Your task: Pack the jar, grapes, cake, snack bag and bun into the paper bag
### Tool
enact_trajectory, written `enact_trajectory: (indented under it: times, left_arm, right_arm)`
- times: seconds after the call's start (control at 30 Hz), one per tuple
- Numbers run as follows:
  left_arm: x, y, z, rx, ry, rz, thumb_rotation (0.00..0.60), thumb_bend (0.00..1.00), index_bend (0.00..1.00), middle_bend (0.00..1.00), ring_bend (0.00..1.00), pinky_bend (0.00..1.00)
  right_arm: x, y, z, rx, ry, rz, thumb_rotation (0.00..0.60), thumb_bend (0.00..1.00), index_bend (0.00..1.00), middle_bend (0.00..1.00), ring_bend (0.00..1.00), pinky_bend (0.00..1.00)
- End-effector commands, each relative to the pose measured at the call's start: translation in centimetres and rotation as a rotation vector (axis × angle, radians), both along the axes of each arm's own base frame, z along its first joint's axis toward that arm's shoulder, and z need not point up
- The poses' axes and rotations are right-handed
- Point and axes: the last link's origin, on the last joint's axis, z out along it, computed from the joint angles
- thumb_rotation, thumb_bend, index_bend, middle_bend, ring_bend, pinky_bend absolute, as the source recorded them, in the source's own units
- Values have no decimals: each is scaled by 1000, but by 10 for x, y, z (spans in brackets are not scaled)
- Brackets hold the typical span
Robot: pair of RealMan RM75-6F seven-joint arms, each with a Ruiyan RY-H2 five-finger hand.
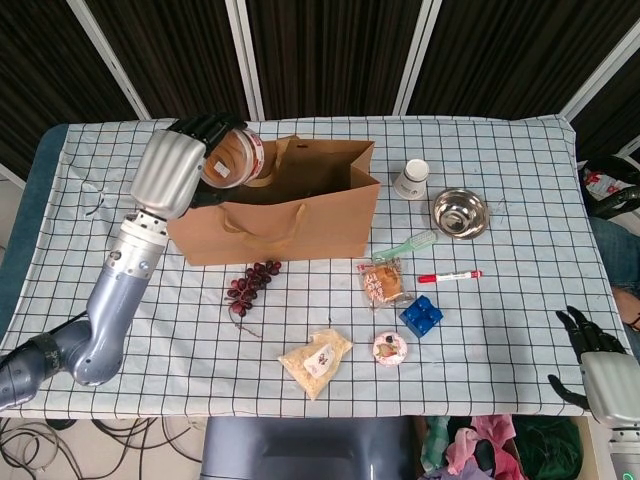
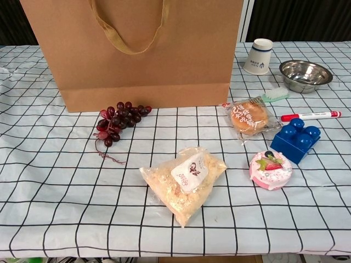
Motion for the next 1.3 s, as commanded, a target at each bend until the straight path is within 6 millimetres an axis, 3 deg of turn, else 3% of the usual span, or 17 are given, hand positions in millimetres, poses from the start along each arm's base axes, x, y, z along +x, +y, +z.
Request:
enact_trajectory:
  times: [0.03, 0.07, 0.13, 0.23, 0.4, 0.5, 0.7, 0.83, 0.97, 1.07, 1.17, 1.3]
  left_arm:
    - [4, 13, -13, -39, 13, 55, 600, 241, 298, 340, 233, 398]
    - [3, 14, -16, -44, 39, 66, 600, 198, 281, 317, 207, 381]
    - [0, 17, -20, -30, 131, 82, 600, 65, 207, 188, 78, 252]
    - [1, 18, -27, -35, 170, 114, 600, 0, 116, 43, 0, 66]
    - [11, 10, -25, -70, 87, 103, 600, 0, 101, 27, 0, 40]
    - [13, 0, -10, -66, 27, 82, 600, 0, 101, 28, 0, 40]
    - [-10, -34, 29, 23, 40, 63, 600, 0, 104, 59, 0, 67]
    - [-56, -70, 49, 87, 28, 102, 600, 0, 119, 87, 0, 80]
    - [-110, -115, 47, 117, -36, 82, 600, 0, 169, 146, 0, 147]
    - [-169, -154, 21, 42, -66, 99, 600, 0, 188, 140, 0, 147]
    - [-214, -182, -9, -121, -77, 189, 600, 0, 165, 122, 0, 147]
    - [-244, -198, -44, -302, -101, 286, 600, 0, 134, 107, 0, 148]
  right_arm:
    - [-2, 1, 4, -9, -11, -10, 600, 168, 83, 60, 150, 245]
    - [-2, 1, 4, -11, -13, -12, 600, 168, 83, 60, 150, 245]
    - [-3, 0, 6, -16, -11, -14, 600, 168, 83, 60, 150, 245]
    - [-2, 1, 6, -19, -10, -8, 600, 169, 82, 60, 150, 245]
    - [0, 1, 9, -36, -11, 2, 600, 169, 83, 60, 150, 245]
    - [0, 2, 10, -46, -12, 3, 600, 169, 83, 62, 150, 245]
    - [1, 2, 10, -50, -12, 6, 600, 171, 83, 63, 150, 245]
    - [4, 2, 10, -60, -10, 16, 600, 173, 83, 63, 150, 245]
    - [6, 2, 11, -81, -8, 22, 600, 174, 82, 64, 150, 244]
    - [6, 3, 12, -92, -3, 18, 600, 174, 82, 64, 150, 244]
    - [5, 2, 12, -95, -11, 7, 600, 174, 82, 65, 150, 244]
    - [4, 2, 12, -95, -9, 8, 600, 174, 83, 67, 150, 245]
